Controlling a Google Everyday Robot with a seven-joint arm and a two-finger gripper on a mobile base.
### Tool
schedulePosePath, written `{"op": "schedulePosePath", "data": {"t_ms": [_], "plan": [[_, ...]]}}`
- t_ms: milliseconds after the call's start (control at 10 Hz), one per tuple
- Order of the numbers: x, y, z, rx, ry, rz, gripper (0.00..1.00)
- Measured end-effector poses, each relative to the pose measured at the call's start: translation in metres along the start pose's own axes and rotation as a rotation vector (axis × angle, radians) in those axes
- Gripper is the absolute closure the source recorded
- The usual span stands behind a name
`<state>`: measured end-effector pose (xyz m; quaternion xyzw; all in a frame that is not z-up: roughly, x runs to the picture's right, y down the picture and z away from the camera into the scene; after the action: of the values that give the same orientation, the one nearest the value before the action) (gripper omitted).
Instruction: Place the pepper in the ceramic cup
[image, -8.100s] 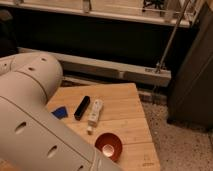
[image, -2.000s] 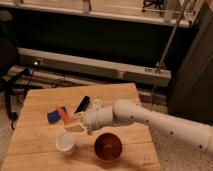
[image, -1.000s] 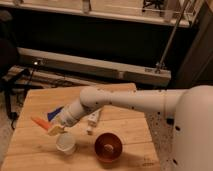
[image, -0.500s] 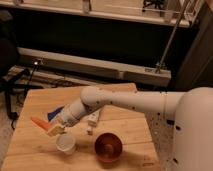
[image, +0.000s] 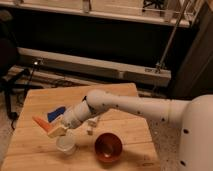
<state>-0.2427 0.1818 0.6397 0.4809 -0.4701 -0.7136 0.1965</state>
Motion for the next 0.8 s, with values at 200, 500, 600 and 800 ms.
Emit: {"op": "schedulePosePath", "data": {"t_ms": [200, 500, 600, 800], "plan": [[-0.008, -0.008, -0.004, 0.016, 0.035, 0.005, 1.0], [-0.02, -0.018, -0.009, 0.053, 0.084, 0.013, 1.0], [-0.025, -0.018, -0.012, 0.055, 0.104, 0.018, 1.0], [-0.034, -0.012, -0.019, 0.041, 0.143, 0.023, 1.0]]}}
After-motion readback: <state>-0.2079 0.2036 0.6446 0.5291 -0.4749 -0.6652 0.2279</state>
